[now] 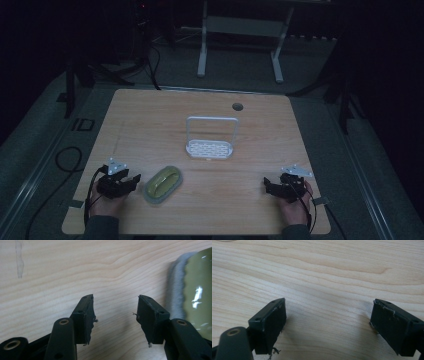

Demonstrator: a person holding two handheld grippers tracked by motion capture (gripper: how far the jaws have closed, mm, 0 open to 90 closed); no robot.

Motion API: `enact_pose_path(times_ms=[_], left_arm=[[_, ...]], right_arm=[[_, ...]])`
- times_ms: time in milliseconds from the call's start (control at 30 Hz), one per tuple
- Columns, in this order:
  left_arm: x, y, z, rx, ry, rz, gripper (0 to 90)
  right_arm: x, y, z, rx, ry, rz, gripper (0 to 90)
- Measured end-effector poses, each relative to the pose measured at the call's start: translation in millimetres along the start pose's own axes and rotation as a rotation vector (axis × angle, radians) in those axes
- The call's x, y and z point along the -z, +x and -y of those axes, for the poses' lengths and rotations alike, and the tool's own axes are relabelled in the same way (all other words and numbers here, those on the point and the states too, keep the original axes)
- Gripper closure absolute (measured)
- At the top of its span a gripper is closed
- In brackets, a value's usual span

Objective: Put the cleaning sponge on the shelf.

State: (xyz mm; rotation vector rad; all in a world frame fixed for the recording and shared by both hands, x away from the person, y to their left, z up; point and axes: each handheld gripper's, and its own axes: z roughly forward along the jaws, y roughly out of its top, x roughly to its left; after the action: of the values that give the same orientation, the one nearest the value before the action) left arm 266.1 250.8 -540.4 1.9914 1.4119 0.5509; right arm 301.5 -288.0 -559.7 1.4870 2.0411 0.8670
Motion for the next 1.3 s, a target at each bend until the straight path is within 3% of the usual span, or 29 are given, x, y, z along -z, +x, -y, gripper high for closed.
enact_pose_path(times_ms=[67, 167, 300, 633, 667, 967, 1300], left_arm=[[3.3, 1.0, -2.6, 0.02, 0.006, 0.018, 48.3], [9.5, 5.1, -5.7, 0.095, 0.001, 0.077, 50.0], [16.8, 7.0, -9.2, 0.091, -0.006, 0.088, 53.5], [35.5, 0.7, -25.5, 0.013, 0.006, 0.119, 55.5], [39.0, -2.0, -30.2, -0.013, 0.006, 0.128, 55.5], [50.9, -14.1, -49.7, -0.096, 0.032, 0.158, 55.9], [50.2, -25.0, -66.6, -0.156, 0.106, 0.186, 56.4]], right_arm=[[0.0, 0.0, 0.0, 0.0, 0.0, 0.0, 12.7], [0.1, 0.1, 0.1, 0.0, 0.0, 0.0, 12.9], [0.5, 0.8, 0.5, -0.002, -0.002, 0.004, 13.5], [1.0, 1.6, 1.0, -0.005, -0.002, 0.008, 13.7], [1.0, 1.6, 1.0, -0.004, -0.002, 0.008, 13.7], [1.0, 1.5, 1.0, -0.004, -0.002, 0.009, 13.6], [1.0, 1.5, 1.0, -0.003, -0.002, 0.009, 13.7]])
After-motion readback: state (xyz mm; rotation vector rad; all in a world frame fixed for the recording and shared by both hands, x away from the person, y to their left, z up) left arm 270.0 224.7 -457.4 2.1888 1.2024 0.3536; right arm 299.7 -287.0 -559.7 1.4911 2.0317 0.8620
